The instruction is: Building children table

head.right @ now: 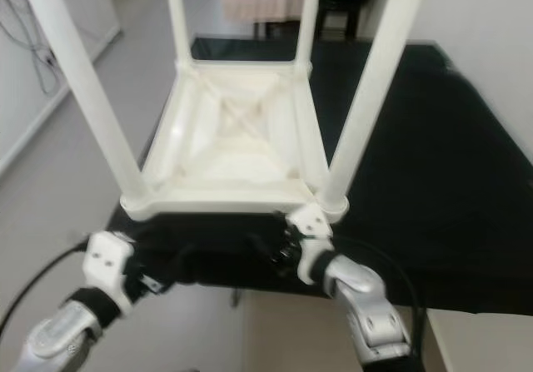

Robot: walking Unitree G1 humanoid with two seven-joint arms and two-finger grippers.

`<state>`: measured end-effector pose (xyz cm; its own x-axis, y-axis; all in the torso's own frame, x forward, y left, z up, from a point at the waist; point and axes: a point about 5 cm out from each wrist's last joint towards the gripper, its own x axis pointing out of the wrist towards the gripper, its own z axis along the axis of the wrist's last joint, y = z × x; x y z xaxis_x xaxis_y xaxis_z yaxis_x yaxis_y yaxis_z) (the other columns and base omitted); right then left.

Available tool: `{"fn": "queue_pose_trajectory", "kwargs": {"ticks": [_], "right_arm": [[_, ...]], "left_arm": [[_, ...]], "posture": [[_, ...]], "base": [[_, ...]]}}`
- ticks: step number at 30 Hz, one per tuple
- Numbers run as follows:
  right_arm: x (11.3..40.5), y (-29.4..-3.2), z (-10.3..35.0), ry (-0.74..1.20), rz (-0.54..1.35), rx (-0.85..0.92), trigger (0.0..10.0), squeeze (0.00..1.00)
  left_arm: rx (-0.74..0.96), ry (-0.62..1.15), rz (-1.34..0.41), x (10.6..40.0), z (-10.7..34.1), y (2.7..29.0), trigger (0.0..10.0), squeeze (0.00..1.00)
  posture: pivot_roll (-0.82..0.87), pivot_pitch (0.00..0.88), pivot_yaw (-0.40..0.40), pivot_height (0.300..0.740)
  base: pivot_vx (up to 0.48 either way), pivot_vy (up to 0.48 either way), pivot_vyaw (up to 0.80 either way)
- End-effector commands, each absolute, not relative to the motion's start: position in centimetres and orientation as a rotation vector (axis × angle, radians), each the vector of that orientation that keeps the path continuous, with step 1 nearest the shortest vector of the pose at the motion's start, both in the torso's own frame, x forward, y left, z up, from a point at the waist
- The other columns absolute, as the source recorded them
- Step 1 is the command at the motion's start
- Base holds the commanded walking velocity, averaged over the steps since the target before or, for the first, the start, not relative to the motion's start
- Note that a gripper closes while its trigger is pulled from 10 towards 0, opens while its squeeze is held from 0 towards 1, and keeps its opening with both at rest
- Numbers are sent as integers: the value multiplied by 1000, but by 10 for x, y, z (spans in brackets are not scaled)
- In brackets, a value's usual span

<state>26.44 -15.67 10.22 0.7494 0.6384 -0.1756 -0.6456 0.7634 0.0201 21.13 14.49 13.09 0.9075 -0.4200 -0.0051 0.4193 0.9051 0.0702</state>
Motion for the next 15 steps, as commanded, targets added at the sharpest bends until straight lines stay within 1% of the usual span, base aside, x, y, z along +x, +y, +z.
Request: {"fn": "queue_pose_trajectory", "kwargs": {"ticks": [1,5,10,15], "right_arm": [[262,-151,103,163,732,-13,10000,0],[265,-153,103,154,693,11,10000,0],[269,-158,104,140,616,32,10000,0],[271,-160,104,136,586,38,10000,0]], "left_arm": [[74,21,-419,205,128,151,10000,0],[76,20,-395,203,129,154,10000,0],[85,2,-342,211,131,161,10000,0],[91,4,-339,214,131,161,10000,0]], "posture": [[69,66,-42,740],[70,68,-43,740],[63,64,-42,740],[59,61,-40,740]], "base": [[0,0,800],[0,0,777],[0,0,0],[0,0,0]]}}
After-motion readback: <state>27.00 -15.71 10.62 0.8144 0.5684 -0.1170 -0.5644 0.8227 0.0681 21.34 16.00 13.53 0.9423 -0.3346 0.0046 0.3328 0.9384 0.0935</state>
